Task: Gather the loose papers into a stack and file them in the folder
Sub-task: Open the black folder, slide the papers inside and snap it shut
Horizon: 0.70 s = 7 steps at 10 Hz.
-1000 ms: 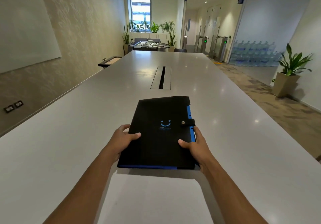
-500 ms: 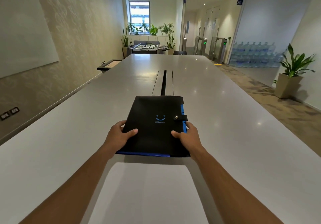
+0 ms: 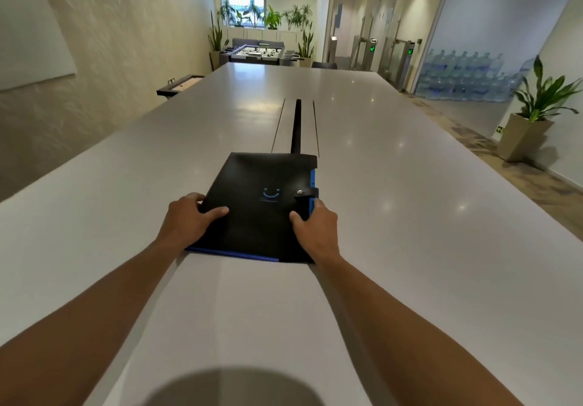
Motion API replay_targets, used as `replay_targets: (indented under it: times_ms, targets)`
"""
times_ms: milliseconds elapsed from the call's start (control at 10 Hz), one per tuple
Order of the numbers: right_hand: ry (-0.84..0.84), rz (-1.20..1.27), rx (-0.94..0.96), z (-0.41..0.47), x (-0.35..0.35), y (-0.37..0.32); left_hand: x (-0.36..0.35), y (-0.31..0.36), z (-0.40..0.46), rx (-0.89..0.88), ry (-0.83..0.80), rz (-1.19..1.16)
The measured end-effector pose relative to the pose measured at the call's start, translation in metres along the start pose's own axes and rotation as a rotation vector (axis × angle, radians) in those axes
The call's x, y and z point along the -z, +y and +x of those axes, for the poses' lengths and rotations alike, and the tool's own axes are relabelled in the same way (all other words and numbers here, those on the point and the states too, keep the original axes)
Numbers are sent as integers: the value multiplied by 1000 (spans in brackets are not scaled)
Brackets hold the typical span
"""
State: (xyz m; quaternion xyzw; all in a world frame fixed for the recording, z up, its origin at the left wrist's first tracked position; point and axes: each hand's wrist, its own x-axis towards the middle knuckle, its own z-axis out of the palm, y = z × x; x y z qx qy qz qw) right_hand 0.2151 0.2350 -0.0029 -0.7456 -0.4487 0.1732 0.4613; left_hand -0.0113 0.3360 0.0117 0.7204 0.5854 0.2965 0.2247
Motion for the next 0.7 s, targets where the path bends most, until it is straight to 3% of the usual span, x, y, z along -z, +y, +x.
replay_targets:
  times_ms: [200, 400, 500, 600, 700]
  targets:
    - [4, -245, 3, 21, -6, -6, -6, -6, 26, -43, 20, 211]
    - [-18, -526, 19, 16, -2, -16, -3, -1, 23, -72, 50, 610]
    - [-11, -553, 64, 6, 0, -17, -1, 5, 14, -49, -14, 735]
    - [-24, -463, 67, -5, 0, -14, -1, 6, 5, 59, -18, 662]
    - [53, -437, 96, -35, 32, -11, 2, 27, -33, 20, 69, 581]
